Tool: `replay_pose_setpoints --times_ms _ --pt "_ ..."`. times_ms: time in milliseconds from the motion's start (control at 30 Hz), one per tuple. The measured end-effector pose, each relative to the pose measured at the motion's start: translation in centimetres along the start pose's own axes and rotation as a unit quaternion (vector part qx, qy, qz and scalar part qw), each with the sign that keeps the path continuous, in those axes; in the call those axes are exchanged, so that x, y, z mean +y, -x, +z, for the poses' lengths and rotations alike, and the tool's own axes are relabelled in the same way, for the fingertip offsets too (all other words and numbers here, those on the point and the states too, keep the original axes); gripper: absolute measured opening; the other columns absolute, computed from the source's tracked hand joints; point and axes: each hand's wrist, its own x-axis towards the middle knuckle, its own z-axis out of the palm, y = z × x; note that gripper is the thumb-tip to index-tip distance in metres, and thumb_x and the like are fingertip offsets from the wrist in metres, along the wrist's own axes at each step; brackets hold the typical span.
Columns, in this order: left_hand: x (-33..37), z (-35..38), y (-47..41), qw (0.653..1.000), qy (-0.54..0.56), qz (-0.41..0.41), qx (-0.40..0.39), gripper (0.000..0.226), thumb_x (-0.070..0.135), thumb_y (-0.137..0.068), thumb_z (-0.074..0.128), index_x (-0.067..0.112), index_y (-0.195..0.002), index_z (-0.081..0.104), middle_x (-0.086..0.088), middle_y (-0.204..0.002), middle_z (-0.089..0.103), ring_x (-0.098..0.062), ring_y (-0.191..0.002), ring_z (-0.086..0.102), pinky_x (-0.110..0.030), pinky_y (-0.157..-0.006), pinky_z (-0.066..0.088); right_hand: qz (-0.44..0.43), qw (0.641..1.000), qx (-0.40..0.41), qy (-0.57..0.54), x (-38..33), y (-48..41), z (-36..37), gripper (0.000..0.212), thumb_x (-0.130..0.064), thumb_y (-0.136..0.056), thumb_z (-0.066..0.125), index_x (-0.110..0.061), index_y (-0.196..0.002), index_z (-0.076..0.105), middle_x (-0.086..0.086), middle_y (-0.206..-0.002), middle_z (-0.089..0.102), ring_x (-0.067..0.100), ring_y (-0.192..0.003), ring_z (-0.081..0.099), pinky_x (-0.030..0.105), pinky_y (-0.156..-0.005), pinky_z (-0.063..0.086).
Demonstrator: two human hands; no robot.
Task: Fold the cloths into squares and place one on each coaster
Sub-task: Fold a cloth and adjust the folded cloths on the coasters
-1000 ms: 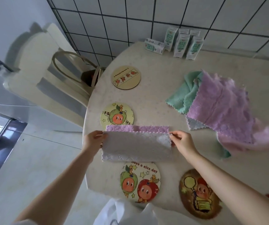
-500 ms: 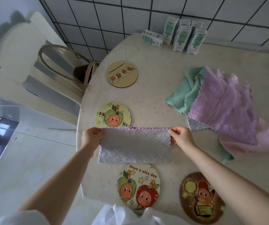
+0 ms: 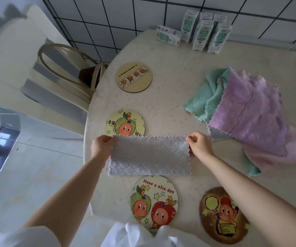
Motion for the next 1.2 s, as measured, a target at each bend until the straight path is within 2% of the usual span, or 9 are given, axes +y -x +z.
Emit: replay_pose_setpoints --times_ms 267,400,567,633,700,833,900,1033,1200 --pt "0.0 -0.7 -0.2 0.997 -0.053 0.015 0.056 0.017 0.028 -0.09 0.062 0.013 -0.083 0.066 -0.005 -0.071 0.07 -0.024 -0.067 0.069 -0.043 -0.07 0.059 -0.012 0.999 0.016 0.028 0.0 0.2 0.0 0.016 -0.025 -0.085 0.066 -0.01 -0.082 0.064 0.006 -0.079 0.069 0.024 -0.075 0.062 0.029 -0.064 0.044" --pt "-0.7 -1.6 1.2 0.989 -0.085 0.089 0.087 0.011 0.023 -0.093 0.054 0.016 -0.086 0.06 -0.002 -0.081 0.067 -0.024 -0.074 0.066 -0.04 -0.072 0.056 -0.046 0.997 0.042 0.044 -0.1 2.6 -0.9 0.012 -0.023 -0.089 0.061 -0.011 -0.092 0.059 0.003 -0.089 0.067 0.019 -0.073 0.06 0.03 -0.067 0.049" --pt "-2.9 0.8 7.6 0.914 -0.205 0.349 0.032 0.019 0.011 -0.088 0.056 0.007 -0.106 0.062 -0.003 -0.105 0.062 -0.017 -0.101 0.057 -0.028 -0.09 0.046 -0.161 0.981 0.061 0.094 0.1 8.3 0.1 0.021 -0.011 -0.089 0.058 -0.011 -0.11 0.056 0.004 -0.108 0.057 0.018 -0.093 0.058 0.03 -0.076 0.052" --pt "-4.2 2.1 10.0 0.863 -0.26 0.434 -0.014 0.027 0.014 -0.087 0.057 0.012 -0.114 0.061 0.0 -0.115 0.061 -0.015 -0.112 0.054 -0.028 -0.1 0.042 -0.232 0.964 0.008 0.126 0.4 10.6 1.4 0.03 -0.009 -0.088 0.058 -0.009 -0.118 0.056 0.002 -0.116 0.057 0.016 -0.107 0.055 0.022 -0.09 0.045" --pt "-5.6 3.4 11.6 0.825 -0.291 0.481 -0.063 0.038 0.019 -0.088 0.058 0.018 -0.127 0.054 0.003 -0.132 0.055 -0.015 -0.128 0.046 -0.037 -0.108 0.039 -0.308 0.935 -0.029 0.174 0.9 12.4 2.8 0.042 -0.003 -0.084 0.06 -0.008 -0.126 0.054 0.002 -0.125 0.056 0.017 -0.119 0.051 0.026 -0.105 0.037" --pt "-8.1 4.5 12.6 0.773 -0.378 0.497 -0.112 0.067 0.033 -0.091 0.056 0.023 -0.149 0.025 0.002 -0.157 0.017 -0.021 -0.147 0.009 -0.045 -0.117 0.01 -0.372 0.892 -0.059 0.25 2.6 13.9 4.6 0.063 0.011 -0.074 0.064 -0.008 -0.132 0.051 0.007 -0.138 0.05 0.024 -0.131 0.043 0.04 -0.109 0.038" --pt "-9.2 4.1 12.5 0.773 -0.4 0.477 -0.122 0.073 0.038 -0.092 0.053 0.025 -0.152 0.013 0.002 -0.159 0.009 -0.019 -0.147 0.0 -0.046 -0.117 0.006 -0.372 0.889 -0.053 0.262 3.2 14.1 4.5 0.062 0.011 -0.072 0.066 -0.008 -0.129 0.054 0.008 -0.136 0.052 0.026 -0.129 0.046 0.042 -0.106 0.041" --pt "-10.6 2.4 12.3 0.779 -0.417 0.455 -0.109 0.074 0.04 -0.091 0.055 0.025 -0.151 0.015 0.002 -0.158 0.013 -0.02 -0.147 0.008 -0.048 -0.116 0.015 -0.38 0.879 -0.032 0.287 4.3 14.3 3.2 0.062 0.01 -0.066 0.072 -0.008 -0.124 0.058 0.007 -0.128 0.057 0.026 -0.12 0.053 0.036 -0.102 0.043" --pt "-12.3 -0.5 12.1 0.824 -0.408 0.388 -0.065 0.073 0.037 -0.09 0.055 0.023 -0.151 0.017 0.004 -0.158 0.015 -0.017 -0.146 0.013 -0.048 -0.116 0.018 -0.378 0.87 -0.035 0.314 5.3 14.0 1.5 0.067 0.011 -0.057 0.075 -0.01 -0.119 0.062 0.007 -0.121 0.06 0.025 -0.108 0.06 0.036 -0.089 0.052"
